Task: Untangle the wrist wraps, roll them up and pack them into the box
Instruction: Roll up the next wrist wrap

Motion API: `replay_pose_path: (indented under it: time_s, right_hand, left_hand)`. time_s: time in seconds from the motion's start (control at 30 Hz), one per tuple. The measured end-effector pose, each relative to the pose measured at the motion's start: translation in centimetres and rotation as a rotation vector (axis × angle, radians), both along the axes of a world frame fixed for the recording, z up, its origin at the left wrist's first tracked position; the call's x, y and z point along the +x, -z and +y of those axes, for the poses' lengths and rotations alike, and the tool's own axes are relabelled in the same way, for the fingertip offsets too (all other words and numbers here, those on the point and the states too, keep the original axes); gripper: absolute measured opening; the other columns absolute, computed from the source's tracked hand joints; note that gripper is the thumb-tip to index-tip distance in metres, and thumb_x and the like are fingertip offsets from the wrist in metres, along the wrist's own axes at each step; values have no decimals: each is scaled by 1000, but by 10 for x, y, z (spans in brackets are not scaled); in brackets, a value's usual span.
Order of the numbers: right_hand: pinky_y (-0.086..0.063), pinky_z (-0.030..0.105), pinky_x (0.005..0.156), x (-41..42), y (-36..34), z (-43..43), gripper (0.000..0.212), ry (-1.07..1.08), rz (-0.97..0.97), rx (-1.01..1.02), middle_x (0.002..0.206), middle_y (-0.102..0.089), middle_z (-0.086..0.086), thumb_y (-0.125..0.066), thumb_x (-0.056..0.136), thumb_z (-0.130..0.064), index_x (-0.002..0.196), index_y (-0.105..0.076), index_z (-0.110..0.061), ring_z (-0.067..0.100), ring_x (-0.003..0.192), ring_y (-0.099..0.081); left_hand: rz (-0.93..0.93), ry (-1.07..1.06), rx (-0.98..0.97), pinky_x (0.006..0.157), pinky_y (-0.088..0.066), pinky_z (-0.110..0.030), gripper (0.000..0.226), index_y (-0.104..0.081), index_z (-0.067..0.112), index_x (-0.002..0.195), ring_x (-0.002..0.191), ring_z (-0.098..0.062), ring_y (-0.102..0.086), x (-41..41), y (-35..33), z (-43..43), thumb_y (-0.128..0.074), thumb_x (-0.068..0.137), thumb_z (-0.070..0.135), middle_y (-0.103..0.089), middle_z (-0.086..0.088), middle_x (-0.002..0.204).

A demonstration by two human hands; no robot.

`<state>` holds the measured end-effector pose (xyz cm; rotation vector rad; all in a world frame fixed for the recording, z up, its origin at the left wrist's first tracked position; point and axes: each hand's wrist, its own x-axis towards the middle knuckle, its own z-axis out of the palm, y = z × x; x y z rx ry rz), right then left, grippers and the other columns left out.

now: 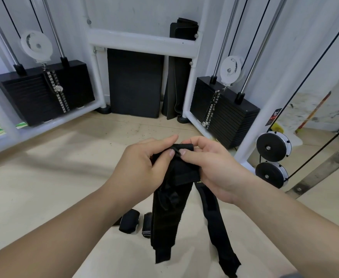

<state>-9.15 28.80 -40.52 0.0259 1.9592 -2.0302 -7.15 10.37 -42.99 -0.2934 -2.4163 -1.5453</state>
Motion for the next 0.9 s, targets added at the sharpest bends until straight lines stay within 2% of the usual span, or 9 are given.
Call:
replay_pose_path:
  time_s: [0.1,0.17,0.23,0.37,0.47,0.57,0.67,0.8,0.9]
  right_hand:
    - [-52,58,99,2,-3,0,23,-26,21,27,102,-72,25,-68,100,-7,123,-66,-3,36,100,-71]
    - [-57,54,102,4,-5,-1,27,-43,44,43,112,-76,26,-70,98,-5,126,-68,-4,39,106,-76]
    - [-61,49,97,5,-6,-1,27,-50,65,79,114,-76,26,-70,97,-1,124,-70,-5,39,108,-76]
    - [-64,46,89,5,-5,-3,25,-66,124,190,105,-79,19,-68,97,0,119,-70,-12,24,90,-77]
    - [-66,37,85,5,0,-9,24,-30,183,276,100,-81,8,-67,95,-6,115,-71,-19,18,89,-78]
    - [-65,36,83,4,4,-13,20,7,228,351,98,-80,2,-66,95,-11,110,-70,-24,19,92,-78]
    - [-62,31,74,3,4,-10,21,-2,222,343,90,-78,-1,-64,95,-9,108,-70,-25,11,79,-74]
    - [-60,34,72,1,1,-6,19,1,254,360,96,-78,8,-63,97,-8,109,-69,-22,13,76,-71]
    - [-64,40,80,2,3,-5,21,-10,307,410,97,-77,3,-62,98,-7,106,-69,-25,16,85,-73]
  left_hand:
    - [9,-17,30,100,-56,-24,35,-76,31,127,112,2,-69,-2,0,-2,-69,100,12,-78,17,113]
    - [-27,15,67,102,-55,-22,35,-79,33,121,113,5,-69,-2,-2,-2,-68,100,8,-78,19,113]
    - [-64,48,110,99,-55,-18,38,-80,36,115,112,5,-70,0,-3,-2,-67,100,4,-79,21,111]
    - [-78,33,151,92,-54,-10,41,-80,41,109,107,7,-71,3,-2,0,-69,99,3,-79,24,107]
    - [-76,11,163,95,-54,-12,36,-81,34,113,109,7,-71,2,3,2,-70,98,4,-79,22,109]
    - [-120,46,188,97,-55,-14,32,-82,27,118,112,4,-71,4,0,4,-69,100,4,-80,19,111]
    - [-222,78,277,91,-55,-12,28,-81,29,117,108,5,-72,5,-9,4,-65,103,11,-80,19,108]
    - [-472,47,352,96,-61,-34,28,-69,32,132,100,-9,-77,1,-13,3,-62,106,27,-81,8,103]
    - [-592,122,356,94,-64,-47,23,-75,23,121,100,-28,-77,1,-13,1,-55,109,23,-80,-12,106]
